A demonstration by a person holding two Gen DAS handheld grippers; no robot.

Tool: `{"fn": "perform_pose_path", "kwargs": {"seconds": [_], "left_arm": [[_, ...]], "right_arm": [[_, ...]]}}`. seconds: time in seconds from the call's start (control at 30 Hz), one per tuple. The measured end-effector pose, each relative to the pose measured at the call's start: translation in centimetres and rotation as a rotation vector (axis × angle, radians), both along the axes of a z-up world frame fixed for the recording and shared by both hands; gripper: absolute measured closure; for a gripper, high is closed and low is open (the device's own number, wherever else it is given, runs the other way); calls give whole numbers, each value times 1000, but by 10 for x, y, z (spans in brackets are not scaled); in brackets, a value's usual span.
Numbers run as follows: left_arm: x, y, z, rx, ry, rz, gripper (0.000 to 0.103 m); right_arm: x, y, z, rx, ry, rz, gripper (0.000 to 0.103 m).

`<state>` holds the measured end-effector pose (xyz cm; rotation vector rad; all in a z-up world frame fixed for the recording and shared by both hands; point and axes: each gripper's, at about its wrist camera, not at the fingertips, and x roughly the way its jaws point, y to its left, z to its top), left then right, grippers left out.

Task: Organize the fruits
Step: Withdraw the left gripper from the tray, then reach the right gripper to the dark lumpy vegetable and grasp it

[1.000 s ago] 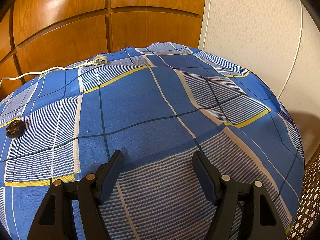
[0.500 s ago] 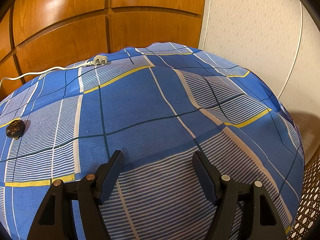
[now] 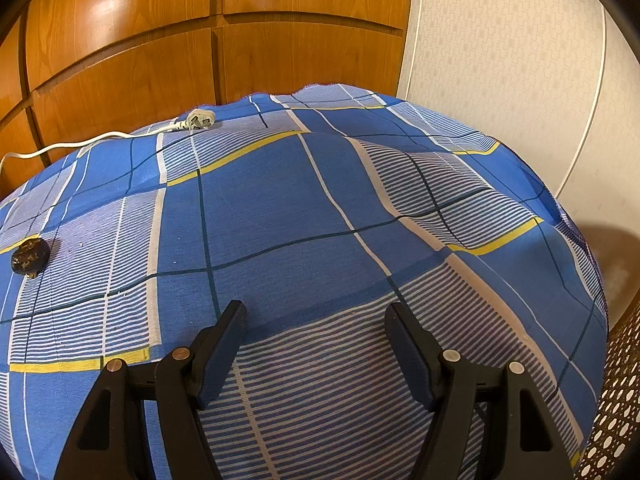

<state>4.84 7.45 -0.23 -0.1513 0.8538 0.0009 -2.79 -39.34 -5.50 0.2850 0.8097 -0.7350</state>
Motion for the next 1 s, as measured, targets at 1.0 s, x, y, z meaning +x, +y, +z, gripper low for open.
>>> {"fn": "perform_pose_path", "kwargs": {"seconds": [1.0], "left_arm": [[-11,41,-8,18,6,122,42]], "right_arm": [[112,86,37,305,-29,580,30]]}}
